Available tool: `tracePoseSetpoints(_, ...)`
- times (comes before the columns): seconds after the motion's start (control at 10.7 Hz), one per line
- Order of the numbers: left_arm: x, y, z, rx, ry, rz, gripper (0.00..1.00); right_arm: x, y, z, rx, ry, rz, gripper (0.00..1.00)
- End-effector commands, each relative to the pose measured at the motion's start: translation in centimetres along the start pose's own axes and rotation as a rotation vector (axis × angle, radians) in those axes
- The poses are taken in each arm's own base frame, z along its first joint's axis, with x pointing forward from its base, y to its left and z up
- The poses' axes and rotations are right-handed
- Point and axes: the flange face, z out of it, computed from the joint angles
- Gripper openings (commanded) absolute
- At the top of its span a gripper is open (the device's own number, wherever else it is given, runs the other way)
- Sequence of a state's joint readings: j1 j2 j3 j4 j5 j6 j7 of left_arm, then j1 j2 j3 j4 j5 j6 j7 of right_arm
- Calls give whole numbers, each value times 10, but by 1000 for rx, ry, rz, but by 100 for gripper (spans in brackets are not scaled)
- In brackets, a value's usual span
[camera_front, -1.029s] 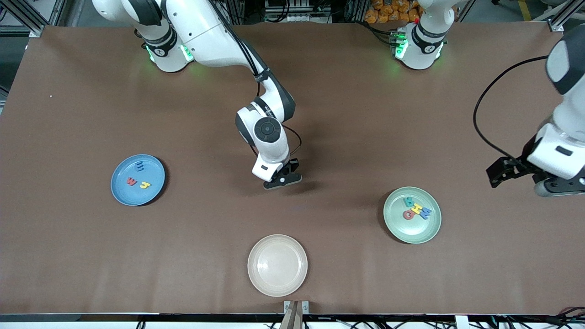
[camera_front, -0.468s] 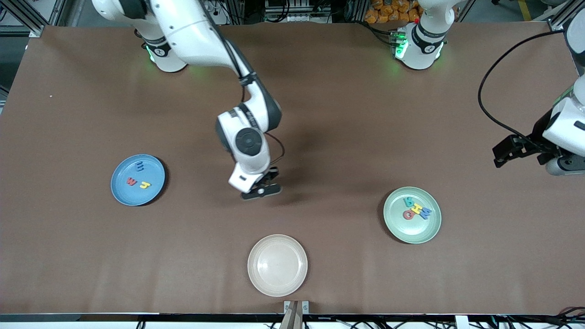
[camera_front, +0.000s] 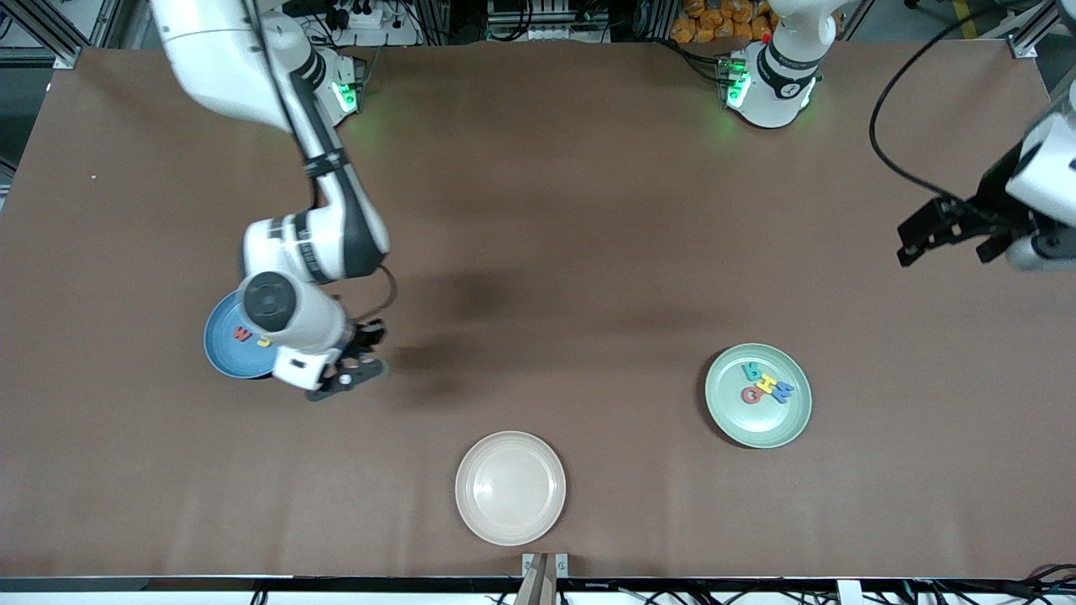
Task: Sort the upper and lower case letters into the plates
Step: 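Place the blue a on the blue plate while the left gripper withdraws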
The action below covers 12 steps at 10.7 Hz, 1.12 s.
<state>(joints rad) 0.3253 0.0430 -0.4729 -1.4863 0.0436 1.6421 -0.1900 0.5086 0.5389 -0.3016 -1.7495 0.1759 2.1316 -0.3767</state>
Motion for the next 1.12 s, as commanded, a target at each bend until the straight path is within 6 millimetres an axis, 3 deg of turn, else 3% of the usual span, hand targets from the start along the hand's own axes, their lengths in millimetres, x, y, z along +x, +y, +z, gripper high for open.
tracePoseSetpoints(0.0, -19, -4, -16, -1, -20, -4, 100, -61, 60, 14, 50, -20, -164, 0)
tracePoseSetpoints(0.19, -22, -11, -23, -19, -11, -21, 100, -94, 115, 22, 76, -20, -240, 0)
tracePoseSetpoints(0.28, -25, -10, -26, -16, -23, -14, 100, -102, 129, 25, 81, -19, -247, 0)
tracePoseSetpoints(0.37, -29, -11, -24, -12, -53, -10, 100, -103, 130, 25, 82, -20, -247, 1)
tracePoseSetpoints(0.47, -34, -9, -29, -9, -55, -7, 100, -103, 131, 26, 83, -22, -234, 64)
tracePoseSetpoints(0.56, -39, -6, -31, -9, -72, 4, 100, -104, 133, 25, 85, -18, -227, 100)
tracePoseSetpoints(0.84, -47, -15, -32, -26, -118, 139, 100, -106, 139, 15, 85, -5, -210, 100)
tracePoseSetpoints(1.03, -48, -16, -33, -25, -121, 139, 100, -104, 129, -6, 94, 1, -136, 100)
